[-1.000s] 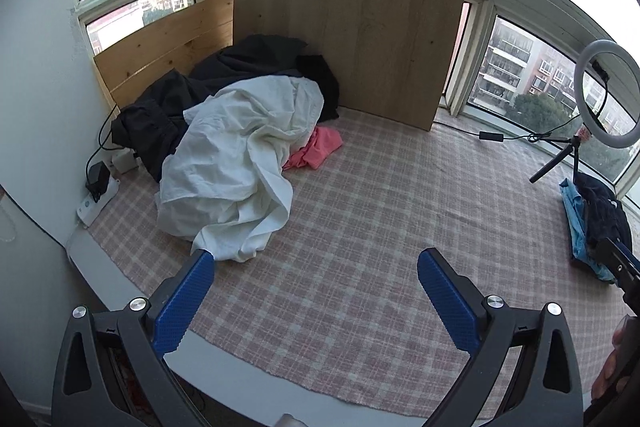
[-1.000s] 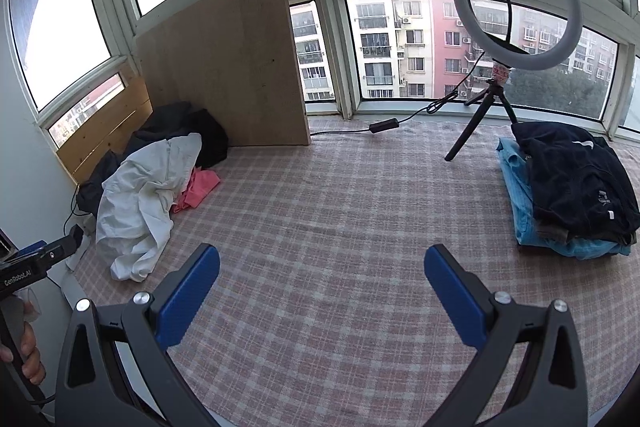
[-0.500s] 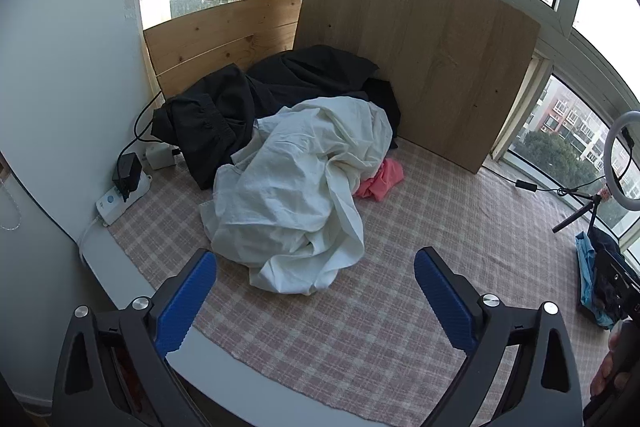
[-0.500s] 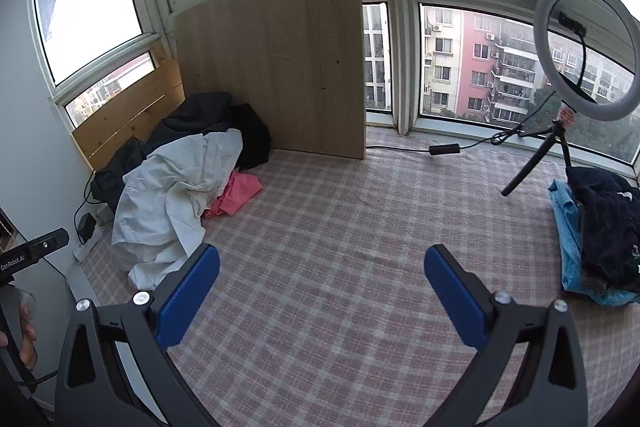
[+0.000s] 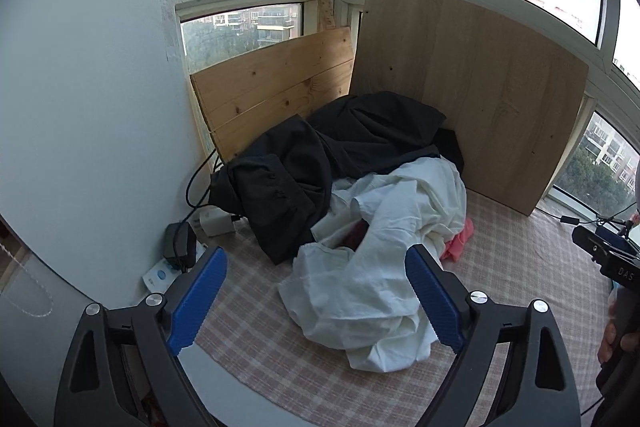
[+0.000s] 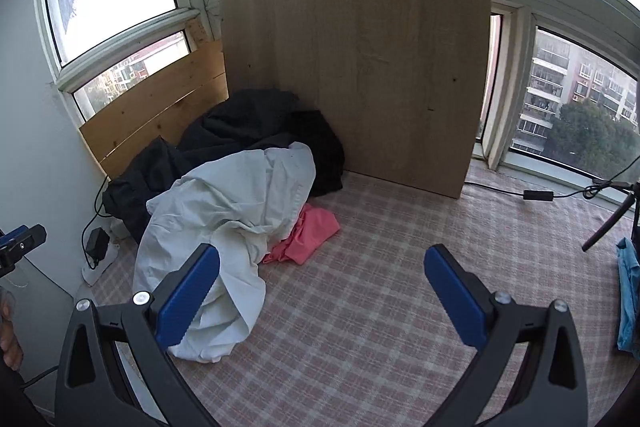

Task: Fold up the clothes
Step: 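Grasp the white shirt in the heap with the right gripper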

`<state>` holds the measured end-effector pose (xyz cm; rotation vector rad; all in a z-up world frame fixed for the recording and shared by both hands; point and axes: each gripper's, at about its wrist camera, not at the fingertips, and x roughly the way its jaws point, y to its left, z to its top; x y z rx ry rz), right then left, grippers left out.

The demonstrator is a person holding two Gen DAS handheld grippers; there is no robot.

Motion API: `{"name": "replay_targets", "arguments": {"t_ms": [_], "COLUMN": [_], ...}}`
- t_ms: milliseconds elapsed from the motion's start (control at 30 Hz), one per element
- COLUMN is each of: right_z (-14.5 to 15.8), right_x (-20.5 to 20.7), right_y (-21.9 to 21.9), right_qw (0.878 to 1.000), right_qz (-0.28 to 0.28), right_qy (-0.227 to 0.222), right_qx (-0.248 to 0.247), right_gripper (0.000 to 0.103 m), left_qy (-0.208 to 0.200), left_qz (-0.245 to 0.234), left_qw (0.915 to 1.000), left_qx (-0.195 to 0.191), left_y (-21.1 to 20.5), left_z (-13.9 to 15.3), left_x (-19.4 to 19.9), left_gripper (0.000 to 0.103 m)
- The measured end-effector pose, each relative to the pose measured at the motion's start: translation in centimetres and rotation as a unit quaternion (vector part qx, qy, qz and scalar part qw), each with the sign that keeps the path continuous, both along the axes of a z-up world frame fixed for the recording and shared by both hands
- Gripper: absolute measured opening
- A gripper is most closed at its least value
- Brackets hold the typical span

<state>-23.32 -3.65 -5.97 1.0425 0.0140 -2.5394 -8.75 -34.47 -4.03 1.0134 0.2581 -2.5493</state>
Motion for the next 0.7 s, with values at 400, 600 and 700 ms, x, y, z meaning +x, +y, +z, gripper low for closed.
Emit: {"name": "replay_targets", "arguments": {"t_ms": [400,600,700], "right_z": [-6.9,-10.4,-12.2], "right_x": [-9.9,-15.2,-16.6], "right_y": [-12.1,-15.1,-17.8], "right_qw": [0.996,0.992,0.989], "right_qz": [0.051,0.043,0.051], "right_qy": [-0.058,-0.118,-0.142], "right_qx": [0.044,-0.004,0.003], "right_gripper": [0.103,0.103,0.103], "left_qy": [-0.01,-0.034,-0.043], "left_qz": [-0.012,0.005,0.014], "left_qw": [0.9999,0.9985,0.9977], "left_qx": [-0.006,0.043,0.052], "left_y": [-4.3,-6.8,-7.4], "left_z": [-3.1,-6.1,-6.9], "left_x": [-4.0,-4.3,-4.0], "left_gripper": [0.076,0.076,0.076]}}
